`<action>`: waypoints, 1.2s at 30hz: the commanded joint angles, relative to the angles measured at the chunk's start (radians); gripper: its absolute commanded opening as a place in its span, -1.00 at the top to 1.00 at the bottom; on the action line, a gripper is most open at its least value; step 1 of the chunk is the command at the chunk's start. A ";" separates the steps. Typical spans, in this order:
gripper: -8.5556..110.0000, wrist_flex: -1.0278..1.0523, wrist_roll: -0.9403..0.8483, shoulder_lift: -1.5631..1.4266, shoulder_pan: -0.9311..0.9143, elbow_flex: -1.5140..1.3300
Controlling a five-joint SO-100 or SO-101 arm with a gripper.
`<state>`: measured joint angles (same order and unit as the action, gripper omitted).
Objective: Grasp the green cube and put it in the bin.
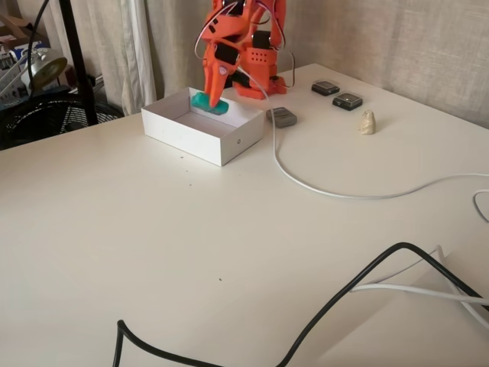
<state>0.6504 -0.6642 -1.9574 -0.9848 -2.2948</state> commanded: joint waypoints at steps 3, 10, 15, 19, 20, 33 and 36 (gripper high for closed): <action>0.60 0.005 -0.006 -0.069 -0.021 -0.101; 0.00 0.109 0.002 -0.109 -0.017 -0.132; 0.00 0.287 0.023 -0.169 0.009 -0.067; 0.00 0.643 0.115 -0.186 0.081 0.170; 0.00 0.738 0.164 -0.189 0.127 0.253; 0.14 0.255 0.675 -0.546 0.896 0.166; 0.14 0.198 0.624 -0.765 0.956 -0.118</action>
<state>0.9127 -0.0138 -2.5341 -0.0782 -2.1875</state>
